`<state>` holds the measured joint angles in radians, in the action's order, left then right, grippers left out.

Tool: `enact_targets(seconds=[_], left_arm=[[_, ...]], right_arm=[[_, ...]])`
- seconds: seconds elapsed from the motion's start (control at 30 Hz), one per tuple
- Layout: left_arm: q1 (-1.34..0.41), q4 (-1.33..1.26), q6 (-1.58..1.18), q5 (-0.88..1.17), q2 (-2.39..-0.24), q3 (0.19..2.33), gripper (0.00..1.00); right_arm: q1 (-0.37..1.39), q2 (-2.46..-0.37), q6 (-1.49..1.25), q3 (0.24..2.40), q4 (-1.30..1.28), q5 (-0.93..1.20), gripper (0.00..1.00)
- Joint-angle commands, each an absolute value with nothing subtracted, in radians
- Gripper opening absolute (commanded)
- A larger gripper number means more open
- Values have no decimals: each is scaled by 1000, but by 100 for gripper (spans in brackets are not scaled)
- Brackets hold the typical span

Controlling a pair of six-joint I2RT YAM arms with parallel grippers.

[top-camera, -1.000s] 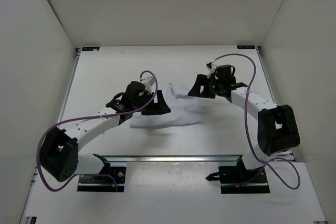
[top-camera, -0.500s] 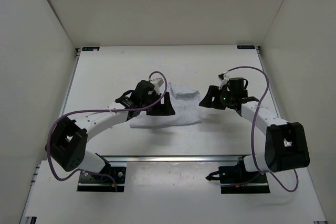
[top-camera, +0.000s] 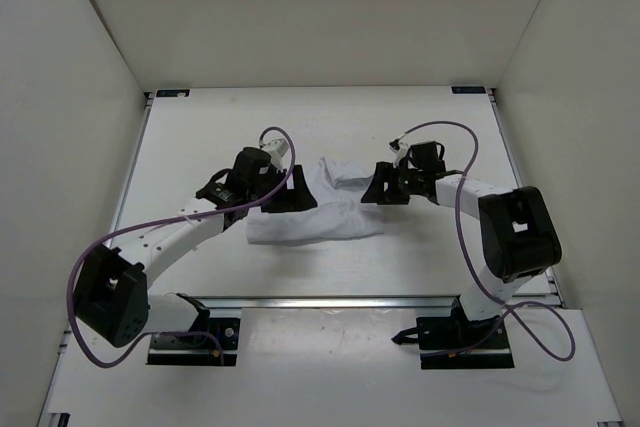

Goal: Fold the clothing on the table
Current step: Flatten the skirt out

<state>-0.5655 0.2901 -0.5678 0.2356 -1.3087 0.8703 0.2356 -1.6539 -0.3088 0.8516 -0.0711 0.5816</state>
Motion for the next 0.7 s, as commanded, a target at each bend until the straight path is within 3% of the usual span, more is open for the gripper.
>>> enact_targets(seconds=[0.0, 0.33, 0.63, 0.67], left_arm=[[-545, 322, -535, 239, -1275, 857, 90], [-512, 336, -520, 261, -1278, 859, 90], [-500, 339, -511, 281, -1292, 868, 91], [-499, 330, -508, 279, -1295, 864, 91]], right_arm=[[244, -1684, -279, 910, -17, 589, 57], [282, -1775, -282, 962, -63, 555, 53], [301, -1839, -291, 976, -78, 581, 20], [299, -1845, -298, 982, -77, 584, 11]])
